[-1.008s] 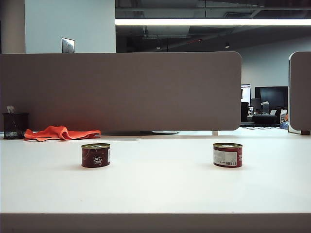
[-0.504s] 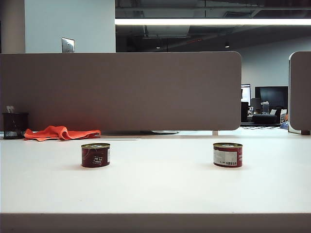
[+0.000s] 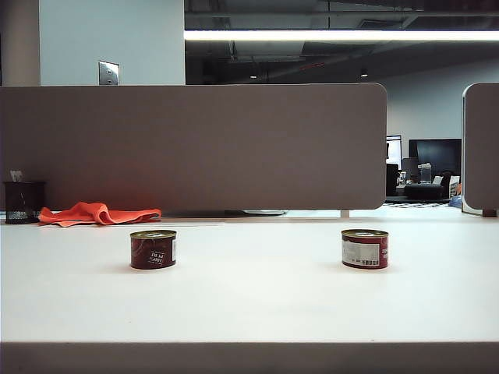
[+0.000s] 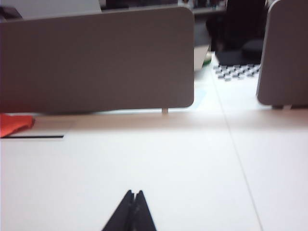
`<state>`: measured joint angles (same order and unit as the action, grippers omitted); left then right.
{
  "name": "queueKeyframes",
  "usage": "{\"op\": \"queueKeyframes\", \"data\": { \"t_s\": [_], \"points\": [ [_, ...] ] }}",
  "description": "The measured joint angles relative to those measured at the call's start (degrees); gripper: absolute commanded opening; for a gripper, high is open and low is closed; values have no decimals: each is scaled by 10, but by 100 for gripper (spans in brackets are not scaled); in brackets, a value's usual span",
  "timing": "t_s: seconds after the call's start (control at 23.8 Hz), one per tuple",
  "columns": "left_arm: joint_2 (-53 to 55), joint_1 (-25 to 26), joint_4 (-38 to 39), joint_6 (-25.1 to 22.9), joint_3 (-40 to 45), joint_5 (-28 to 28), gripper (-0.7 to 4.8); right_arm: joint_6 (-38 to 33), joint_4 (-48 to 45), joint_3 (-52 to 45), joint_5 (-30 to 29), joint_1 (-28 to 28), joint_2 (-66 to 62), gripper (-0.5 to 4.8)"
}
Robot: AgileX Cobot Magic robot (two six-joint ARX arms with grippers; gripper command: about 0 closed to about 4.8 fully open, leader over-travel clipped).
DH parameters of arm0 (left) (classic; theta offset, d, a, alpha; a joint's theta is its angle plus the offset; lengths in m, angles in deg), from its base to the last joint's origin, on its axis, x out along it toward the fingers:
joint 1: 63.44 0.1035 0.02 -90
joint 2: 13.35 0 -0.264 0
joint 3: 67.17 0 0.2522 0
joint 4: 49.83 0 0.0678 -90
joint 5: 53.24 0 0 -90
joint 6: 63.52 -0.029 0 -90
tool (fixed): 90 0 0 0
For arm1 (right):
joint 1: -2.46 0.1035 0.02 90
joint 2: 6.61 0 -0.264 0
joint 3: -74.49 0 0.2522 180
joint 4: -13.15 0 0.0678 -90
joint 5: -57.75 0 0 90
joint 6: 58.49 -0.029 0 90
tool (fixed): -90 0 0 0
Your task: Stack a can of tomatoes on the right onto the can of tomatoes on the left.
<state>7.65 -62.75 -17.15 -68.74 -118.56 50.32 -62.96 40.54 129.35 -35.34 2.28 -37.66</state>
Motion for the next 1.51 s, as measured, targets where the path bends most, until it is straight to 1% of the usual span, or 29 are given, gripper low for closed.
{"op": "queueKeyframes", "data": {
  "t_s": [0.13, 0.21, 0.29, 0.38, 0.42, 0.46, 0.5, 0.55, 0.59, 0.63, 0.67, 0.71, 0.8, 0.84, 0.92, 0.97, 1.01, 1.05, 1.13, 1.18, 1.22, 1.26, 1.3, 1.34, 1.39, 1.43, 1.47, 1.51],
  "points": [
    [55, -11, 8, -2, -14, 31, -5, 0, 5, 25, 2, 17, -65, -5],
    [80, -23, 16, -2, -23, 43, -5, 10, 29, 43, -1, 33, -97, -6],
    [126, -43, 18, -1, -44, 63, -5, 50, 46, 82, 1, 77, -167, -6],
    [160, -62, 26, -2, -53, 67, -5, 94, 80, 94, 12, 116, -211, -5],
    [167, -65, 31, -2, -53, 68, -4, 107, 89, 97, 19, 127, -225, -6],
    [174, -70, 38, -2, -54, 68, 9, 118, 99, 100, 27, 134, -238, -5],
    [182, -75, 43, -2, -57, 67, 53, 126, 99, 101, 31, 139, -250, -5],
    [192, -79, 45, -2, -62, 67, 128, 130, 99, 101, 32, 142, -259, -5],
    [198, -80, 45, -2, -66, 68, 282, 132, 99, 101, 33, 145, -267, 30],
    [209, -79, 47, -2, -71, 67, 309, 133, 99, 101, 33, 150, -285, 66],
    [214, -78, 51, -2, -75, 66, 314, 135, 99, 101, 33, 150, -293, 158],
    [216, -79, 53, -2, -80, 66, 318, 136, 98, 101, 33, 150, -304, 216],
    [224, -79, 54, -2, -93, 67, 363, 136, 92, 101, 35, 150, -315, 299],
    [231, -79, 54, 0, -101, 67, 375, 135, 85, 101, 35, 150, -323, 314],
    [244, -78, 54, 0, -114, 66, 374, 134, 74, 101, 35, 150, -334, 335],
    [253, -79, 56, -1, -121, 68, 355, 133, 71, 101, 35, 150, -339, 337],
    [263, -79, 61, 4, -130, 72, 313, 129, 68, 102, 35, 150, -346, 337],
    [271, -79, 62, 10, -136, 78, 283, 124, 68, 103, 35, 150, -353, 338],
    [282, -78, 61, 14, -143, 97, 277, 113, 68, 109, 35, 150, -370, 339],
    [284, -79, 62, 17, -144, 102, 278, 109, 68, 112, 35, 150, -380, 351],
    [285, -82, 62, 18, -144, 106, 278, 107, 69, 113, 34, 150, -388, 380],
    [285, -84, 62, 18, -144, 106, 278, 105, 69, 115, 33, 150, -397, 455],
    [285, -84, 62, 18, -144, 108, 275, 104, 73, 121, 31, 150, -414, 472],
    [285, -84, 63, 19, -145, 108, 236, 97, 79, 134, 30, 150, -439, 472],
    [285, -84, 63, 18, -145, 108, 149, 93, 82, 142, 30, 150, -454, 472],
    [285, -84, 66, 18, -145, 108, 145, 85, 86, 155, 30, 150, -477, 473],
    [285, -84, 67, 20, -145, 108, 127, 69, 100, 175, 30, 151, -505, 474],
    [285, -84, 67, 20, -145, 108, 82, 61, 108, 190, 30, 153, -522, 479]
  ]
}}
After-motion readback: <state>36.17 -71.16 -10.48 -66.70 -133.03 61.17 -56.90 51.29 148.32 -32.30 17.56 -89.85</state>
